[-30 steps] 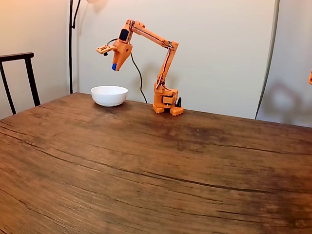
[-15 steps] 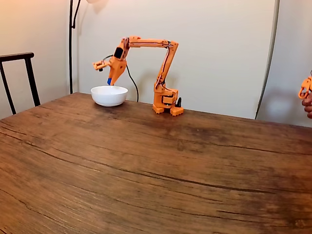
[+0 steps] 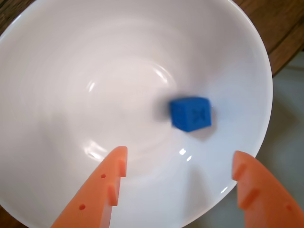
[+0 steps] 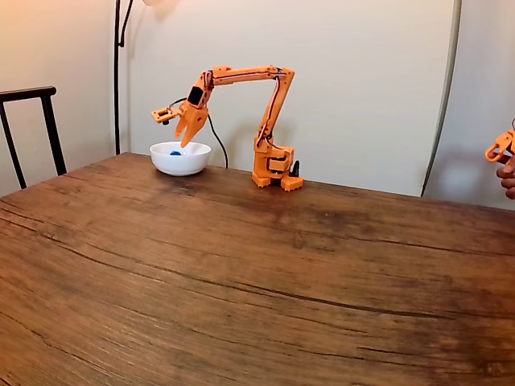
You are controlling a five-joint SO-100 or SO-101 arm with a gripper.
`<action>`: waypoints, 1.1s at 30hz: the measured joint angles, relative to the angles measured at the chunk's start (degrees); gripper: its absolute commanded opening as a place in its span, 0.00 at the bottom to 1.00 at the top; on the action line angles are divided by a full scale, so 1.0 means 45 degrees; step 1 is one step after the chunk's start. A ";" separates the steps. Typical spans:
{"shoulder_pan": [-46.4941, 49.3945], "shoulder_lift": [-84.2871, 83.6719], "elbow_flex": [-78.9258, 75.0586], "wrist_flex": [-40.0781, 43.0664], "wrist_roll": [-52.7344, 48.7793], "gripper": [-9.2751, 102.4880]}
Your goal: Grasp the cube and drop it in the bowl
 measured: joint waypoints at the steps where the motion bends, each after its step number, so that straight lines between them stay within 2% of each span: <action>1: -0.0020 0.0000 0.0000 0.0000 0.0000 0.39; 10: -0.1387 0.0020 -0.1094 0.1523 0.0000 0.38; 15: -0.2715 0.0020 -0.3164 0.3477 -0.0449 0.21; 17: -0.3340 0.0020 -0.3906 0.4180 -0.0664 0.17; 30: -0.8086 0.0020 -0.8145 0.8301 -0.2480 0.16; 33: -0.9297 0.0020 -0.9180 0.9062 -0.2773 0.10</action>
